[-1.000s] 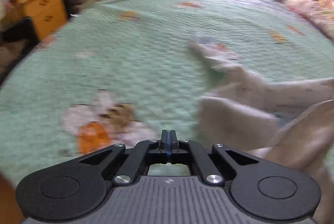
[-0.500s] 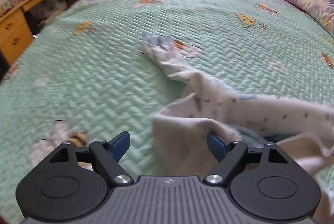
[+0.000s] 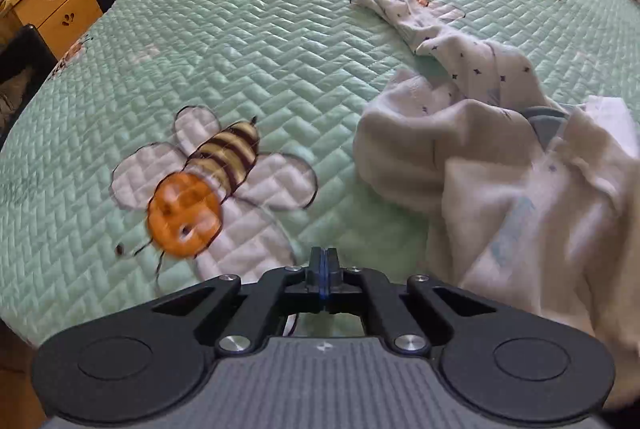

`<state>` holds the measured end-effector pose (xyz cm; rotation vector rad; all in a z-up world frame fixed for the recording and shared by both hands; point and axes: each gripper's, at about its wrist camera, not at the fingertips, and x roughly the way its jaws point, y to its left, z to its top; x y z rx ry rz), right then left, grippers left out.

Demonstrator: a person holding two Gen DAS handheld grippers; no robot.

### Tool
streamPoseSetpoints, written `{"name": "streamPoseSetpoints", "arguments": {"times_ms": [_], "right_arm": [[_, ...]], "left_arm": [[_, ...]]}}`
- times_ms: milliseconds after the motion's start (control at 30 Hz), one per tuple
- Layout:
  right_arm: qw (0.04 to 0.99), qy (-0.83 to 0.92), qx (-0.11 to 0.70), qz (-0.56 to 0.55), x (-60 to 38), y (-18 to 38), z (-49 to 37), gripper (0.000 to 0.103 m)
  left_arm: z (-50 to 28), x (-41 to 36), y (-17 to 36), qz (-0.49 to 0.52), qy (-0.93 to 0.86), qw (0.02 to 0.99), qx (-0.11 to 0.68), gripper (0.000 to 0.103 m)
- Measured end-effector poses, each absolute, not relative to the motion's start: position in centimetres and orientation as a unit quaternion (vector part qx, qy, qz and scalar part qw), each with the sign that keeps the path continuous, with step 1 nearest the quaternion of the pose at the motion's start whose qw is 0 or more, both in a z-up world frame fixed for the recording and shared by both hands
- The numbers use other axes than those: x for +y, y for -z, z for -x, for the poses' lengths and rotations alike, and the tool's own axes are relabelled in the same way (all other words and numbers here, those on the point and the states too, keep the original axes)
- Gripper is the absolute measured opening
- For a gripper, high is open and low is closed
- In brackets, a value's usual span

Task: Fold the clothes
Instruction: 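Grasp the grey-blue cuff with the left gripper while the right gripper grasps the sleeve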

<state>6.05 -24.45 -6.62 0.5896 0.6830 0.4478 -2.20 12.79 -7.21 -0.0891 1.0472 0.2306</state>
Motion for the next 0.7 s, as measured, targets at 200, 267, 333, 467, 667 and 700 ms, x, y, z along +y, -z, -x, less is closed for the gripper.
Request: {"name": "streamPoseSetpoints", "arguments": {"times_ms": [200,267,333,467,667,700], "right_arm": [[0.797,-0.352,0.361,-0.334,-19.8,6.1,-5.7,0.051],[0.77,-0.362,0.398,-0.344,-17.7,6.6,-5.7,0.055],[0.745,-0.359,0.438,-0.352,-15.7,7.3,-5.9,0.06],[0.77,-0.327,0.46,-0.298,-12.7,7.8,-6.7,0.06],[0.825,-0.351,0.348,-0.275,-14.1,7.7,-5.7,0.006],[0.832,-0.362,0.323,-0.269,-15.1,7.1,-4.8,0.006]], "left_arm": [[3.4,11.7,4.8,0.06,-0.076,0.882,0.461,0.008],[3.4,10.7,4.5,0.053,-0.071,0.886,0.454,0.013],[3.2,10.5,4.5,0.052,-0.068,0.885,0.457,0.018],[3.3,10.1,4.9,0.049,-0.071,0.882,0.463,0.024],[4.2,10.1,3.6,0.051,-0.062,0.89,0.449,0.036],[4.3,10.3,3.3,0.052,-0.061,0.893,0.443,0.037]]}}
